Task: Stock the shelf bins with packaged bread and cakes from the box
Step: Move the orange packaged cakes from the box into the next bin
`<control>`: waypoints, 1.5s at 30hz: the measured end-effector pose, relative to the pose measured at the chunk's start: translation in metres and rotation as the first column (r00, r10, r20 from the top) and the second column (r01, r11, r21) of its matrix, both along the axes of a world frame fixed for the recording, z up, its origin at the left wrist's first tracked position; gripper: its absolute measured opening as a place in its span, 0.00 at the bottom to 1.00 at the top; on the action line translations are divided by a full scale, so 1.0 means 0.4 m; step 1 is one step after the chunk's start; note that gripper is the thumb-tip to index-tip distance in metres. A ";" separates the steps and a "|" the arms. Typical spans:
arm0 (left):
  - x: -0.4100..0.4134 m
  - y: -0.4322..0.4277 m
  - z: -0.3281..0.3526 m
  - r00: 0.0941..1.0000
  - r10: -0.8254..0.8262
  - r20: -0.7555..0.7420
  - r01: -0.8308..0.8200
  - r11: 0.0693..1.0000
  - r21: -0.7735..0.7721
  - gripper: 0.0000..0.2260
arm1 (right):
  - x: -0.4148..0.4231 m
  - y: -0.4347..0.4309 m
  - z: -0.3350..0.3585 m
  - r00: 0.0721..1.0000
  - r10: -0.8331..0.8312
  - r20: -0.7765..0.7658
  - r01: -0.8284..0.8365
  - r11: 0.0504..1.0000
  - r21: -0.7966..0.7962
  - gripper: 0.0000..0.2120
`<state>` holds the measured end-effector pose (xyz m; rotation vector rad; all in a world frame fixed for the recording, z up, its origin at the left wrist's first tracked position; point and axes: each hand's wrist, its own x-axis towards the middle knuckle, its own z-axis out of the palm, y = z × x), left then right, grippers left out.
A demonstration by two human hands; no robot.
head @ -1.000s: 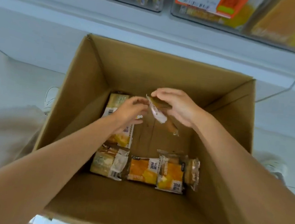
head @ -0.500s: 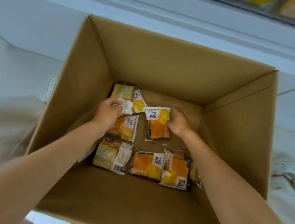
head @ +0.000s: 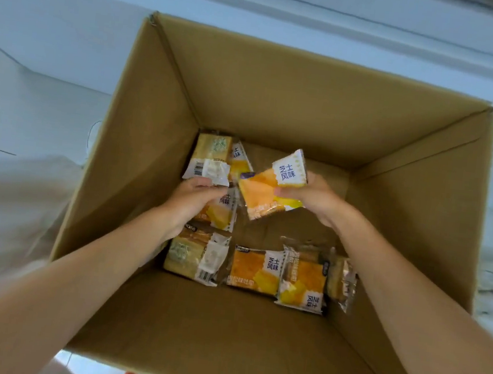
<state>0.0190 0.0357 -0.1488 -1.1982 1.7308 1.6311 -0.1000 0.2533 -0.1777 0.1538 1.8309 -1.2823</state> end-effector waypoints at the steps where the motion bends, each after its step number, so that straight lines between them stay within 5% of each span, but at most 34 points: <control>1: 0.000 0.009 0.012 1.000 -0.016 0.016 0.015 0.996 0.085 0.33 | 0.019 -0.012 0.026 0.995 -0.062 0.083 0.071 0.992 -0.103 0.19; 4: -0.010 0.030 0.033 0.995 0.101 0.000 -0.095 0.936 0.339 0.32 | 0.067 -0.053 0.061 0.980 -0.014 0.198 0.062 0.969 -0.239 0.24; 7: -0.025 0.022 0.045 0.963 0.240 -0.121 -0.211 0.954 0.215 0.13 | 0.079 -0.038 0.055 0.971 -0.033 0.238 0.105 0.949 -0.297 0.25; 9: -0.029 -0.010 0.039 0.932 0.309 -0.188 -0.298 0.951 0.087 0.08 | 0.087 -0.016 0.013 0.981 0.012 0.194 0.023 0.984 -0.176 0.24; 14: -0.021 -0.057 0.002 0.924 0.325 -0.201 -0.338 0.941 -0.032 0.07 | 0.188 -0.094 -0.128 0.883 0.436 0.176 -0.454 0.887 0.079 0.25; 18: -0.004 -0.060 -0.023 0.939 0.294 -0.178 -0.309 0.949 -0.063 0.12 | 0.270 -0.172 -0.202 0.848 0.490 0.202 -0.513 0.855 0.077 0.23; 25: 0.002 -0.057 -0.033 0.950 0.258 -0.174 -0.271 0.961 -0.057 0.17 | 0.268 -0.155 -0.175 0.788 0.612 -0.065 -0.587 0.779 0.218 0.08; 29: -0.011 -0.044 0.006 0.948 0.222 -0.226 -0.245 0.967 -0.076 0.15 | 0.191 -0.088 -0.018 0.922 0.377 -0.086 -0.359 0.918 0.171 0.05; 31: -0.021 -0.033 0.040 0.936 0.225 -0.270 -0.249 0.967 -0.058 0.13 | 0.134 -0.047 0.092 0.949 0.222 -0.224 -0.186 0.967 0.172 0.08; 35: -0.054 0.006 0.147 0.899 0.238 -0.367 -0.230 0.971 0.067 0.11 | 0.055 -0.032 0.289 0.861 0.111 -0.496 0.039 0.959 0.282 0.13; 38: -0.079 0.029 0.235 0.841 0.161 -0.516 -0.203 0.979 -0.025 0.09 | 0.025 -0.040 0.405 0.799 0.134 -0.586 0.125 0.917 0.379 0.11; 41: -0.077 0.052 0.304 0.809 0.039 -0.587 -0.127 0.986 -0.109 0.09 | 0.015 -0.046 0.502 0.750 0.004 -0.662 0.247 0.926 0.285 0.11; 45: -0.068 0.107 0.372 0.783 0.094 -0.615 0.046 0.977 0.208 0.18 | 0.056 -0.110 0.570 0.914 -0.151 -0.378 0.114 0.986 -0.118 0.24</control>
